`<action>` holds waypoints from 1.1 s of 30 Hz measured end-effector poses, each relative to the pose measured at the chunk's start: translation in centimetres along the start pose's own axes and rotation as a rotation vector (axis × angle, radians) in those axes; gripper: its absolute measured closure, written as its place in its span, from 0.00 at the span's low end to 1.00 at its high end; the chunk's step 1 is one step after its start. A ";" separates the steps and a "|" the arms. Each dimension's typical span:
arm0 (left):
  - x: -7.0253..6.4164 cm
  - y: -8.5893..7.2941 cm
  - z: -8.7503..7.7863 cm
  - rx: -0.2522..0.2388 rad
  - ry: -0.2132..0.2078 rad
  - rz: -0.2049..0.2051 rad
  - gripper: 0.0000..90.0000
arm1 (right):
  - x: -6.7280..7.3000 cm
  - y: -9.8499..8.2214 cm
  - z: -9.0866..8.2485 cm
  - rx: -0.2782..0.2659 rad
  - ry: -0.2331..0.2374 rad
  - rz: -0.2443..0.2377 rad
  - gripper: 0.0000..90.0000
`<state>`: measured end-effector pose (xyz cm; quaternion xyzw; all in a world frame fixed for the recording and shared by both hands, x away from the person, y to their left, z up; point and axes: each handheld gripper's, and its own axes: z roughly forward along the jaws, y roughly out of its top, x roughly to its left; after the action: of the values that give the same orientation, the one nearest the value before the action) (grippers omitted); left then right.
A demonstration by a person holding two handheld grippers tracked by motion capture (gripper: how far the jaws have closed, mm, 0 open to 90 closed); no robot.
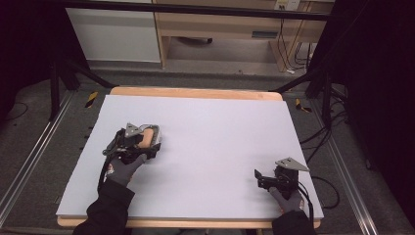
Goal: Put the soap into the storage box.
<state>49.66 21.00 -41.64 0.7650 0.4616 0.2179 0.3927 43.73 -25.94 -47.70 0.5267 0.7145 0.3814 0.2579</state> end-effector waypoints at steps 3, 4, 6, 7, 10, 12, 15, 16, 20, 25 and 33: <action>-0.1 -0.6 -0.7 -0.005 -0.012 0.013 0.26 | 0.0 0.0 0.0 0.002 -0.003 0.002 0.05; -0.1 -0.8 -0.9 -0.009 -0.016 0.013 0.25 | 0.0 0.0 0.0 0.003 -0.004 0.002 0.05; -0.1 -1.2 -1.5 -0.015 -0.023 0.015 0.24 | 0.0 0.0 0.0 0.006 -0.004 0.003 0.05; -0.1 -1.5 -1.7 -0.016 -0.021 0.022 0.23 | 0.0 0.0 0.0 0.008 -0.001 0.008 0.05; 0.0 -2.2 -2.5 -0.023 -0.014 0.021 0.21 | -0.1 0.0 0.0 0.012 -0.008 0.004 0.05; 0.3 -2.8 -3.0 -0.027 -0.003 0.017 0.20 | -0.1 0.0 0.0 0.012 -0.008 0.004 0.05; 0.8 -3.6 -3.6 -0.027 0.012 0.009 0.20 | -0.1 -0.1 0.1 0.019 -0.013 0.001 0.05; 1.0 -3.9 -3.8 -0.025 0.018 0.007 0.20 | -0.1 -0.1 0.1 0.019 -0.013 0.001 0.05; 1.7 -5.0 -4.2 -0.021 0.033 -0.004 0.20 | -0.1 -0.1 0.1 0.021 -0.018 0.010 0.05; 2.7 -6.6 -4.4 -0.009 0.055 -0.023 0.19 | -0.4 -0.2 0.0 0.019 -0.022 0.020 0.05; 4.2 -8.0 -4.0 0.030 0.095 -0.030 0.19 | -0.3 -0.2 -0.1 0.027 -0.026 0.007 0.05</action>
<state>44.59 28.43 -45.77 0.7526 0.4944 0.2411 0.3620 43.60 -26.32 -47.82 0.5377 0.7143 0.3659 0.2586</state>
